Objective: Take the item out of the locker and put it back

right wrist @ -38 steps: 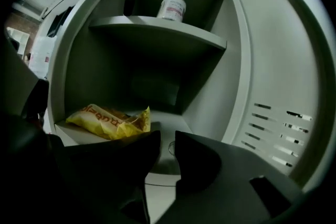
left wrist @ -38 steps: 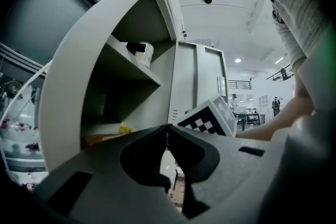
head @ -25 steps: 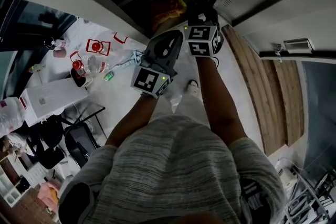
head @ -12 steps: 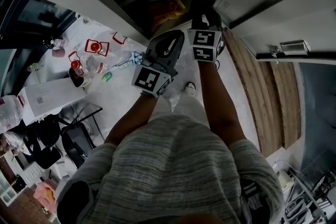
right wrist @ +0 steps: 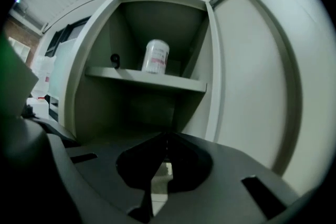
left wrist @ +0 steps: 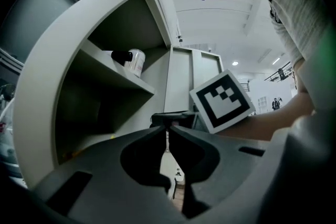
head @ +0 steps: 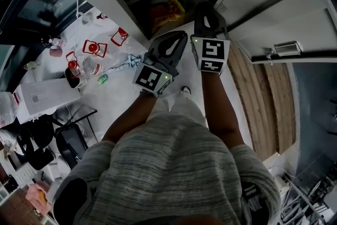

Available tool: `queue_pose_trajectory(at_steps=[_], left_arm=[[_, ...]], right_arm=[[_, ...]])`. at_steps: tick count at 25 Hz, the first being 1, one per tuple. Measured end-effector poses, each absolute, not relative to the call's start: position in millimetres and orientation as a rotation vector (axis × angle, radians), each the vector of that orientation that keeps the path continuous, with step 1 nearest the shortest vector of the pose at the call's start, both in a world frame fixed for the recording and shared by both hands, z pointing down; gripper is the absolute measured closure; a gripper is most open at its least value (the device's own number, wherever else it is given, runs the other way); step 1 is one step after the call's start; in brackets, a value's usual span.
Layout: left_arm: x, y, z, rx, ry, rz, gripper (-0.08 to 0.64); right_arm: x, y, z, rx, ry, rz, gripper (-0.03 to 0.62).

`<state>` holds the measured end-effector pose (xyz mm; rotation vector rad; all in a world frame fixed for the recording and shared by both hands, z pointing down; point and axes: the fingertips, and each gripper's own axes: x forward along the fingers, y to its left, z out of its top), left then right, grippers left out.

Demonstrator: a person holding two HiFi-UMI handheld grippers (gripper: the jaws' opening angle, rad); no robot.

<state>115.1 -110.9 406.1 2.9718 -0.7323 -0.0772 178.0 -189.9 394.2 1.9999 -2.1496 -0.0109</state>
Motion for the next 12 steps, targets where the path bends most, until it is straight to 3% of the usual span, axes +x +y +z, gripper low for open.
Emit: queue_pose_trajectory(at_steps=[12], left_arm=[[120.2,-107.1,371.0,3.013,-0.703,-0.211,0.541]], right_arm=[[158.1,-148.4,294.5,2.049,-2.369,-0.167,0.566]])
